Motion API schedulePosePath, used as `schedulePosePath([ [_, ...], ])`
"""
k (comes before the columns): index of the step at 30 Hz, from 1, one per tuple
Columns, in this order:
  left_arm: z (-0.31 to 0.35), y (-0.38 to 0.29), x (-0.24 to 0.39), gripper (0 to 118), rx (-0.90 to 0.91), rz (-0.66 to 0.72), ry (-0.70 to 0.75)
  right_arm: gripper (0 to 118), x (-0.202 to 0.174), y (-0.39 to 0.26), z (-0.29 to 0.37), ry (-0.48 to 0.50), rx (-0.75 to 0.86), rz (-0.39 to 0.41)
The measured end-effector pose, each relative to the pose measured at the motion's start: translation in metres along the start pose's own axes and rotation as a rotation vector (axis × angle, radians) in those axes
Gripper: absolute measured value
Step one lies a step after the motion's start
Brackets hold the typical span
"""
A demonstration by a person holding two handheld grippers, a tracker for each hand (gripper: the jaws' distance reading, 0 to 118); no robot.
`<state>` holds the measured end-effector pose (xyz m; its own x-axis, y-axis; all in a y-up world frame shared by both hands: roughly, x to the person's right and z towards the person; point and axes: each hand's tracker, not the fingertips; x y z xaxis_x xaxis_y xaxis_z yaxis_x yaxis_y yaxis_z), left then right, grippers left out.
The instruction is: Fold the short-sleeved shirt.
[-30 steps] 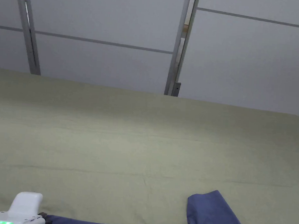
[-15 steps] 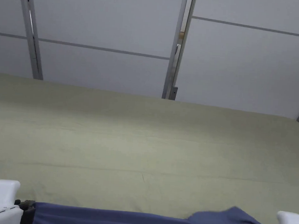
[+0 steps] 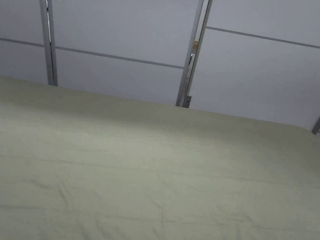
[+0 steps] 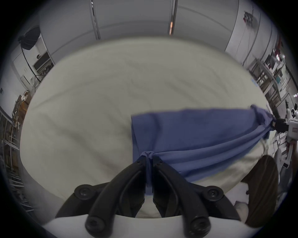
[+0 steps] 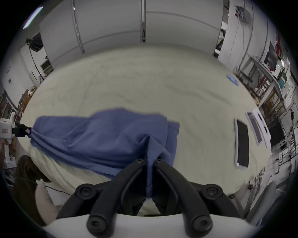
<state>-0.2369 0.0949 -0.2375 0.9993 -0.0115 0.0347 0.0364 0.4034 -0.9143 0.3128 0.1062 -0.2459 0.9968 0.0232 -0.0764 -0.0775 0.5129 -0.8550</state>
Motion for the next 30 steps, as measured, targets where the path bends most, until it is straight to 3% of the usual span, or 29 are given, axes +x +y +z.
schedulePosePath([
  [3,-0.005,-0.009,0.004,6,-0.024,-0.002,0.002,6,-0.004,-0.013,-0.010,-0.047,-0.026,0.100],
  [4,-0.004,-0.010,0.006,6,-0.022,-0.011,0.009,6,-0.006,-0.013,-0.009,-0.046,-0.025,0.101],
  [6,0.002,-0.007,0.010,19,-0.014,-0.043,0.035,13,-0.007,-0.007,-0.004,-0.069,0.004,0.101],
  [9,0.029,0.004,0.006,94,0.031,-0.050,0.075,93,-0.007,0.009,0.023,-0.125,0.133,0.090],
  [10,0.046,0.010,0.002,104,0.108,-0.018,0.059,109,-0.006,0.019,0.038,-0.136,0.204,0.073],
  [15,0.137,0.052,-0.003,117,0.616,0.217,-0.082,110,-0.023,0.070,0.120,-0.112,0.650,-0.051],
  [17,0.163,0.062,0.006,117,0.808,0.235,-0.122,110,-0.034,0.084,0.144,-0.086,0.782,-0.073],
  [19,0.182,0.070,0.020,114,0.931,0.195,-0.109,109,-0.051,0.095,0.161,-0.092,0.914,-0.098],
  [20,0.187,0.073,0.033,107,0.973,0.152,-0.082,108,-0.059,0.098,0.168,-0.084,0.966,-0.106],
  [22,0.194,0.073,0.050,76,1.055,0.084,-0.009,99,-0.075,0.104,0.173,-0.065,1.012,-0.097],
  [23,0.196,0.072,0.057,66,1.084,0.066,0.012,93,-0.083,0.105,0.175,-0.055,1.031,-0.087],
  [24,0.193,0.074,0.063,66,1.079,0.080,0.022,93,-0.090,0.104,0.176,-0.032,1.044,-0.063],
  [25,0.193,0.074,0.065,20,1.067,0.085,0.010,49,-0.096,0.104,0.176,-0.041,1.037,-0.061],
  [26,0.192,0.074,0.061,1,1.062,0.102,-0.022,5,-0.109,0.105,0.178,-0.059,1.040,-0.063],
  [28,0.189,0.076,0.046,1,0.989,0.193,-0.199,2,-0.116,0.105,0.178,-0.065,1.045,-0.040],
  [30,0.179,0.076,0.014,0,0.890,0.427,-0.515,2,-0.124,0.104,0.178,-0.048,1.026,-0.029],
])
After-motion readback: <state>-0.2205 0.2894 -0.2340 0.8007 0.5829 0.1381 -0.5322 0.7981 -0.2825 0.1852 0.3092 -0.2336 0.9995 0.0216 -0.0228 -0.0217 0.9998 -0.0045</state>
